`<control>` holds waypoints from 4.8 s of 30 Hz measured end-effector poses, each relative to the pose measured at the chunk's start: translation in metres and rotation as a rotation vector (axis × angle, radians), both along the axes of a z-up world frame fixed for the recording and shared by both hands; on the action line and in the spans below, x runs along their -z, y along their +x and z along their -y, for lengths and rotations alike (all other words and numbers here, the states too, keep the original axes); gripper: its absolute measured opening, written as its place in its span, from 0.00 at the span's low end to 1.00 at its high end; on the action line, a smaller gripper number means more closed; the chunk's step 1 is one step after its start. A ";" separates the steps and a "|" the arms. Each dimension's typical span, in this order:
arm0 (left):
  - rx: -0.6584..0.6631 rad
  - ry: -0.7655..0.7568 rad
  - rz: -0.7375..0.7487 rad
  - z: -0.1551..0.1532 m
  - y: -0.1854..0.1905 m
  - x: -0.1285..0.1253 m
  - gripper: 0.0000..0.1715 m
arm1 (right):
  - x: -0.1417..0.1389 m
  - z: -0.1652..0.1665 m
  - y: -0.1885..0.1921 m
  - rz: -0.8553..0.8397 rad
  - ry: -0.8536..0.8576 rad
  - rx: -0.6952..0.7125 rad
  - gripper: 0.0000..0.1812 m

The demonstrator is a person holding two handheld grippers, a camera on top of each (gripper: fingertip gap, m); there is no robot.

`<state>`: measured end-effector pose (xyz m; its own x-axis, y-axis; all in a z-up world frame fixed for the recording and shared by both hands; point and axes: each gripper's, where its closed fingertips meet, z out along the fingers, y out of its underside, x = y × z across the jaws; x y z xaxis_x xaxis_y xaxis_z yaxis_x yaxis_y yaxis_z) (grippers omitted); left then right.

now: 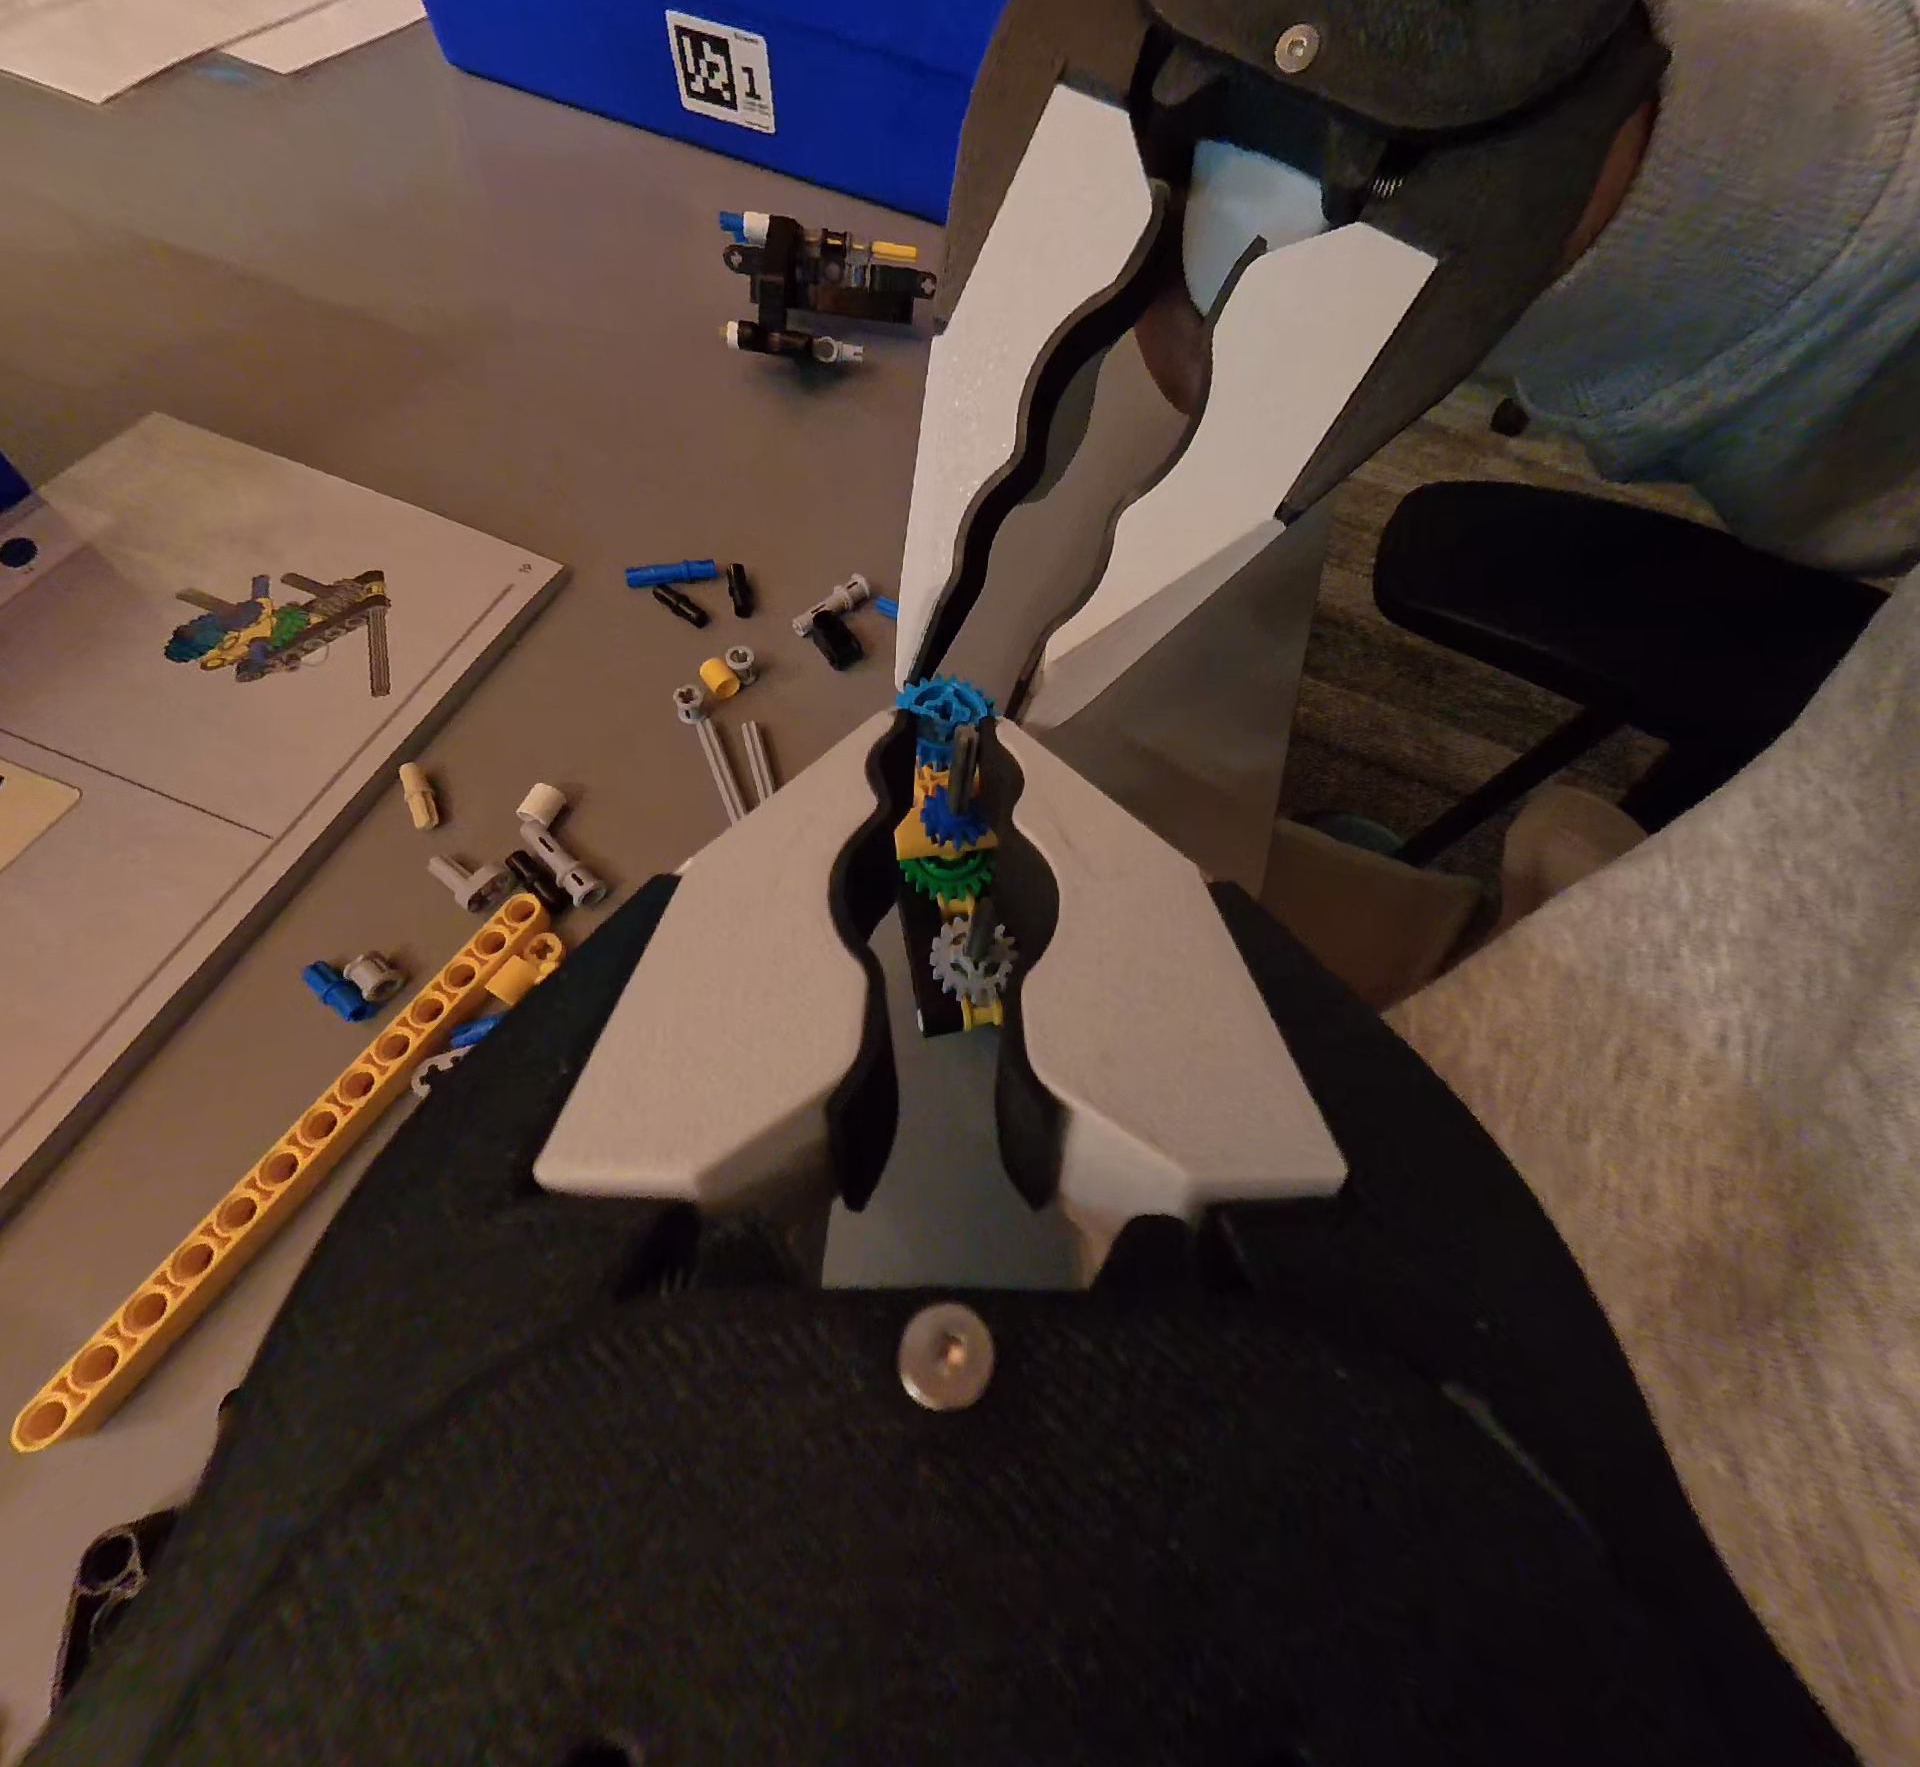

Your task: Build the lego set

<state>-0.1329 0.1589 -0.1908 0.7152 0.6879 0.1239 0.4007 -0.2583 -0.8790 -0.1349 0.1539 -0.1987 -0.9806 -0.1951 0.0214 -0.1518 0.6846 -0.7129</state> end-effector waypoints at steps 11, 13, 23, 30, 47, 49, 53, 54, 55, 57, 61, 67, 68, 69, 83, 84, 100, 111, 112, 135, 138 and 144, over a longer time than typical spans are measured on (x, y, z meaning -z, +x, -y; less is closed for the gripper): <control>-0.002 -0.013 0.009 0.000 0.001 0.003 0.06 | 0.003 0.000 0.001 0.003 -0.010 0.010 0.10; -0.003 -0.016 0.011 0.000 0.001 0.004 0.06 | 0.004 0.000 0.001 0.001 -0.007 0.009 0.10; -0.002 -0.025 0.015 0.000 0.002 0.006 0.06 | 0.006 -0.001 0.001 0.007 -0.001 0.009 0.10; -0.004 -0.007 0.027 0.001 0.003 0.005 0.07 | 0.006 0.000 0.002 0.015 -0.035 0.023 0.12; 0.006 0.017 0.056 0.006 0.013 0.007 0.09 | -0.015 0.003 0.000 0.139 -0.343 0.144 0.06; 0.003 -0.009 0.057 0.005 0.012 0.010 0.08 | -0.012 0.004 0.000 0.128 -0.330 0.143 0.05; -0.003 -0.022 0.054 0.005 0.012 0.011 0.07 | -0.008 0.005 0.000 0.137 -0.315 0.142 0.05; -0.005 -0.021 0.056 0.005 0.012 0.012 0.07 | -0.008 0.005 0.000 0.142 -0.313 0.144 0.05; -0.006 -0.020 0.058 0.005 0.012 0.012 0.07 | -0.007 0.005 0.001 0.151 -0.309 0.143 0.05; -0.004 -0.022 0.058 0.005 0.012 0.012 0.07 | -0.007 0.005 0.001 0.167 -0.303 0.144 0.06; -0.005 -0.029 0.053 0.005 0.012 0.012 0.08 | -0.006 0.005 0.000 0.172 -0.300 0.153 0.05; -0.009 -0.030 0.054 0.005 0.012 0.013 0.08 | -0.006 0.005 0.000 0.163 -0.299 0.158 0.05; -0.011 -0.032 0.052 0.005 0.012 0.013 0.08 | -0.006 0.004 0.000 0.161 -0.299 0.159 0.05; -0.012 -0.035 0.049 0.005 0.012 0.013 0.08 | -0.006 0.004 0.001 0.160 -0.297 0.160 0.05; -0.018 -0.047 0.041 0.005 0.012 0.013 0.08 | -0.005 0.004 0.001 0.153 -0.270 0.179 0.05; -0.018 -0.048 0.040 0.005 0.012 0.013 0.08 | -0.005 0.004 0.001 0.151 -0.270 0.180 0.05; -0.023 -0.061 0.028 0.005 0.012 0.013 0.07 | -0.004 0.004 0.001 0.123 -0.256 0.191 0.05; -0.028 -0.071 0.018 0.006 0.012 0.013 0.07 | -0.003 0.005 0.001 0.064 -0.230 0.198 0.05; -0.025 -0.071 0.019 0.005 0.012 0.013 0.07 | -0.003 0.005 0.001 0.066 -0.231 0.198 0.05; -0.032 -0.057 0.031 0.006 0.013 0.013 0.07 | -0.005 0.005 0.004 0.107 -0.261 0.194 0.02; -0.032 -0.053 0.035 0.006 0.013 0.013 0.07 | -0.004 0.005 0.003 0.164 -0.249 0.214 0.02; -0.033 -0.059 0.030 0.006 0.013 0.013 0.07 | -0.004 0.005 0.003 0.173 -0.217 0.233 0.02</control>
<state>-0.1200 0.1528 -0.2038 0.6889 0.7174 0.1037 0.4357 -0.2955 -0.8502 -0.1319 0.1486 -0.1951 -0.9909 0.0252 -0.1325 0.1264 0.5167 -0.8468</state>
